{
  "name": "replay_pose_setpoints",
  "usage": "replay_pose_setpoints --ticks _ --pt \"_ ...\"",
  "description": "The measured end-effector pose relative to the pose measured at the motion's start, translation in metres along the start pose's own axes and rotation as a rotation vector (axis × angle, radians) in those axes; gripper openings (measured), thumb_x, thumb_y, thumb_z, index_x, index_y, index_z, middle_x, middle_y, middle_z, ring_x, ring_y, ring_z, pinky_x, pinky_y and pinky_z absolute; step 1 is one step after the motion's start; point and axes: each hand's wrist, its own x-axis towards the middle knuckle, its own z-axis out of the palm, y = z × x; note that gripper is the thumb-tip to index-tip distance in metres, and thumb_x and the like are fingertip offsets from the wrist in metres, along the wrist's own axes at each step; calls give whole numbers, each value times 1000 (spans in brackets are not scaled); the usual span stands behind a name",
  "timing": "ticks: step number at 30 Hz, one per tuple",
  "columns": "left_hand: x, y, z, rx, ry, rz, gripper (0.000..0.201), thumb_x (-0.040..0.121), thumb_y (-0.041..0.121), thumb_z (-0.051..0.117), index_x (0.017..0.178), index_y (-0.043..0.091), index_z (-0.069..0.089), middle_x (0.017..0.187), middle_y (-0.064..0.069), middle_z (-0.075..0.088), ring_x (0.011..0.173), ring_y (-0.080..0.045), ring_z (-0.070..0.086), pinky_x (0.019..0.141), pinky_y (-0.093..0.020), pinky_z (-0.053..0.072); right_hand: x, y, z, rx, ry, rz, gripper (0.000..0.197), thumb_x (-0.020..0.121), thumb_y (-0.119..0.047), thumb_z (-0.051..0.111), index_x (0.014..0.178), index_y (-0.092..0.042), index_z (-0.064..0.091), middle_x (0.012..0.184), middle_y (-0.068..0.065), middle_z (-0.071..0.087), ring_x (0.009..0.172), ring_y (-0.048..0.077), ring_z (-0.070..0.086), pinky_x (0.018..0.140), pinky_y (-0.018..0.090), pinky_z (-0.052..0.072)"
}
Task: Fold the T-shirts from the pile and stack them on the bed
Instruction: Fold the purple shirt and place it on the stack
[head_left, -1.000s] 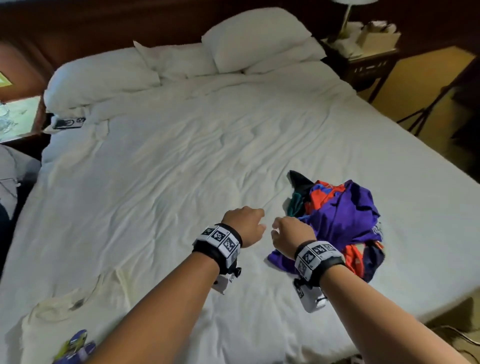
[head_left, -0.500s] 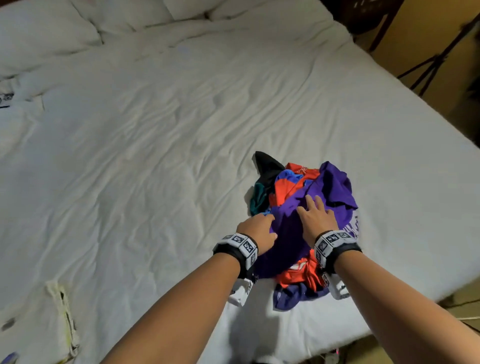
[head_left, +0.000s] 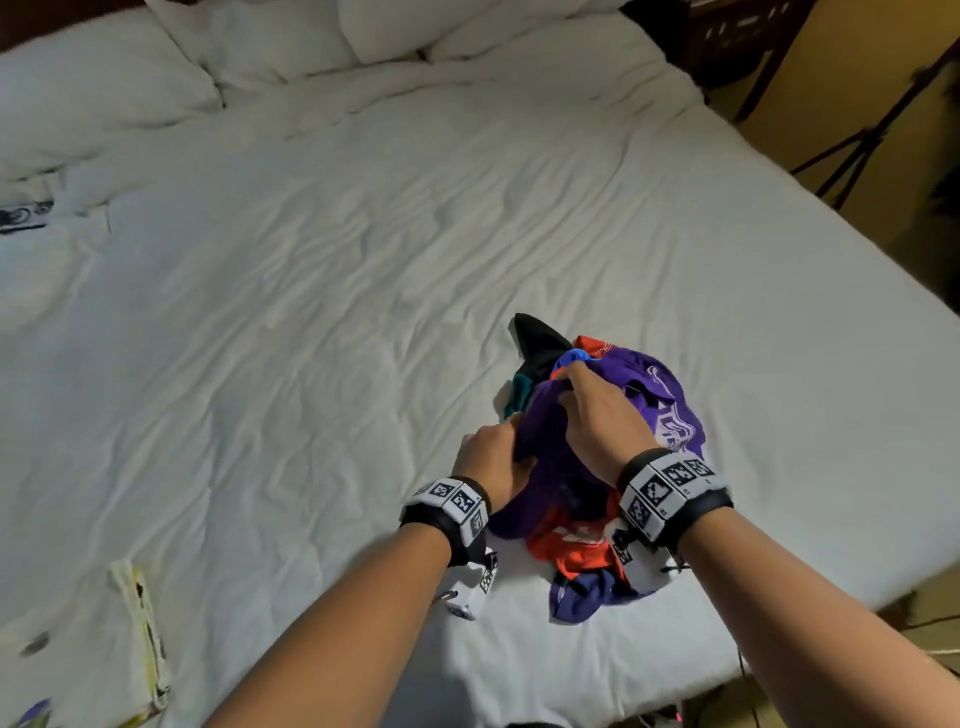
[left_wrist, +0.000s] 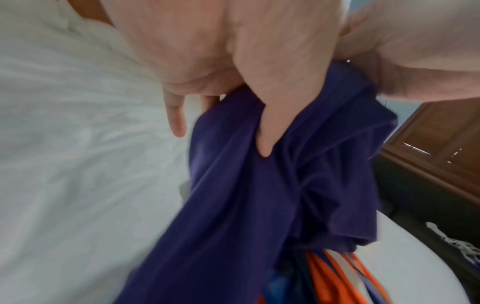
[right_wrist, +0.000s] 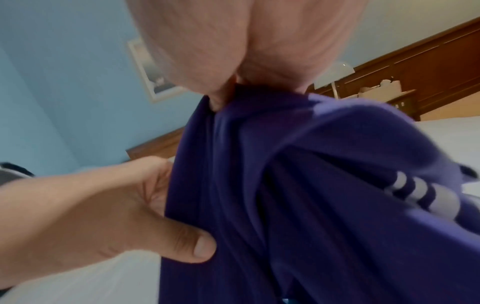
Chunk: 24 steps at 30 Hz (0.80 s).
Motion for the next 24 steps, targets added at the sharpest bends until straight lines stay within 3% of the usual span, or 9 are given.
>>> replay_pose_setpoints --ticks 2,6,9,11,15,19,22,24 --pt "-19 -18 -32 45 22 10 24 91 24 60 115 28 60 99 -4 75 96 -35 67 86 -40 51 -6 -35 -8 42 65 -37 13 104 -18 40 112 -16 51 105 6 65 93 32 61 81 47 50" --pt "-60 -42 -100 -182 140 12 13 95 20 56 102 29 63 90 7 69 81 -18 65 77 -38 54 -17 -107 -13 160 244 -126 15 106 -20 38 111 -19 52 95 -3 63 85 26 60 74 40 47" --pt "-93 -44 -153 -334 366 21 15 95 6 54 98 19 59 84 3 66 76 -19 58 72 -35 50 -24 -146 -6 218 280 -119 13 105 -19 39 101 -16 51 86 7 64 80 33 58 72 44 47" --pt "-120 -44 -182 -348 436 67 13 95 7 53 102 16 58 83 2 67 76 -21 58 71 -33 48 -33 -162 4 230 276 -91 17 106 -25 39 95 -17 50 88 10 63 84 37 58 76 46 48" --pt "-163 -41 -214 -313 416 212 5 101 17 57 96 15 60 78 0 67 73 -13 59 71 -27 47 -67 -194 39 399 130 -229 39 100 -54 45 123 -27 61 114 -6 65 108 13 58 93 29 44" --pt "-193 -57 -236 -249 389 262 27 90 50 66 85 24 62 67 7 61 66 -15 55 70 -38 50 -80 -218 68 450 25 -291 14 101 -26 60 98 -16 68 88 4 63 86 18 57 80 34 45" --pt "-216 -86 -258 -30 292 199 42 75 69 70 86 29 62 69 9 63 68 -14 60 70 -35 52 -85 -228 71 488 11 -288 25 103 -20 57 81 -9 58 66 -5 53 64 12 45 62 26 38" --pt "-226 -108 -273 83 255 145 39 74 66 70 84 29 65 74 9 64 73 -16 61 73 -38 53 -90 -229 71 454 20 -280 29 105 -23 55 79 -8 54 62 3 50 60 11 42 57 25 36"
